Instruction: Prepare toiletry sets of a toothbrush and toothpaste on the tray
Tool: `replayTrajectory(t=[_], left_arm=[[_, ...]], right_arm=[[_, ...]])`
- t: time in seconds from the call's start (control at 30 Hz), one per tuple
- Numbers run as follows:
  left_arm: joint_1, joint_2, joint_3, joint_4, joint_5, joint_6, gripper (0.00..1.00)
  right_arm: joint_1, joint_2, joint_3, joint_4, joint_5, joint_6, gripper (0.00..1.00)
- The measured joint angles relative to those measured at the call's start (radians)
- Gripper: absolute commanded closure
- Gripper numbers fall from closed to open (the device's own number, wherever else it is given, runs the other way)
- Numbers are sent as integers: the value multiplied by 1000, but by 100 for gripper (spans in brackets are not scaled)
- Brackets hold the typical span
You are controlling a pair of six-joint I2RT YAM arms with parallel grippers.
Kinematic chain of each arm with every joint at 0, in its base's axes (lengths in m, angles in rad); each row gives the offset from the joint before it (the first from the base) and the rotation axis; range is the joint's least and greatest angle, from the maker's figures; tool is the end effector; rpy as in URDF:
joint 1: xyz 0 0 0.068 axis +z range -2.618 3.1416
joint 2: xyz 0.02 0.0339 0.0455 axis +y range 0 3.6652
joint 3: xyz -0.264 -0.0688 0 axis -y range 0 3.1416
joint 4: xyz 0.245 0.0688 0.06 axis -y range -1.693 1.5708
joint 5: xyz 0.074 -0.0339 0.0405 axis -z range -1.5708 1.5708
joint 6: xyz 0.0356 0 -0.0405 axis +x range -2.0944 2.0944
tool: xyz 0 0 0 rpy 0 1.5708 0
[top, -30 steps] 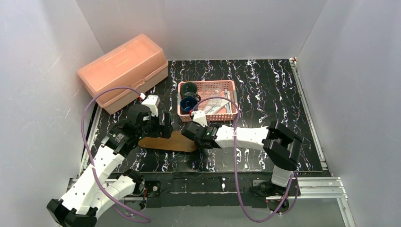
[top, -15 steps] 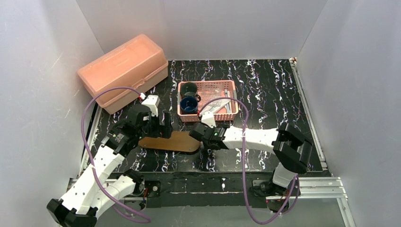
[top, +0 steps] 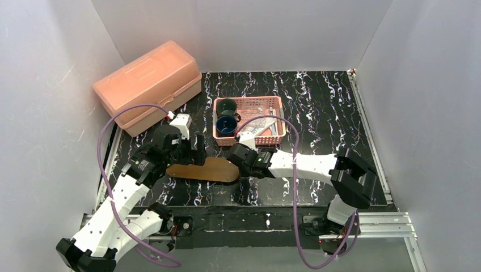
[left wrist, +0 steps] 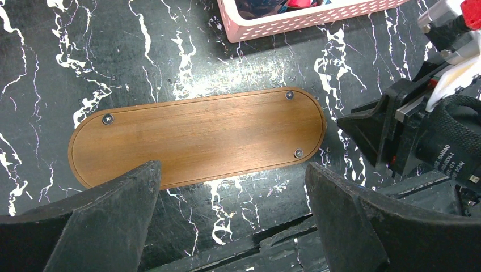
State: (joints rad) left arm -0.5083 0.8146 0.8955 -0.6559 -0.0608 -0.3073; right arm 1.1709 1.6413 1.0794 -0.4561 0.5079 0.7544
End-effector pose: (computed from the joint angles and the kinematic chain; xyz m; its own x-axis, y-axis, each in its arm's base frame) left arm 0.1497 -0.0809 0.3256 -0.5863 -0.0190 -0.8099 0.2769 0.9348 -0.2223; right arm 0.1456 0.3001 0.2076 -0.7245 -0.1772 -0.6661 -0.2871 0.9561 0.0580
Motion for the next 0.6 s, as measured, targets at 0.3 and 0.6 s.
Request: replayTrajectory(t=[0.3,0.6], left_arm=[[0,0,0,0,0,0,1],[0,0,0,0,0,0,1]], right_arm=[[0,63,30,45,-37,1,64],[0,87,38,59,-43,0,64]])
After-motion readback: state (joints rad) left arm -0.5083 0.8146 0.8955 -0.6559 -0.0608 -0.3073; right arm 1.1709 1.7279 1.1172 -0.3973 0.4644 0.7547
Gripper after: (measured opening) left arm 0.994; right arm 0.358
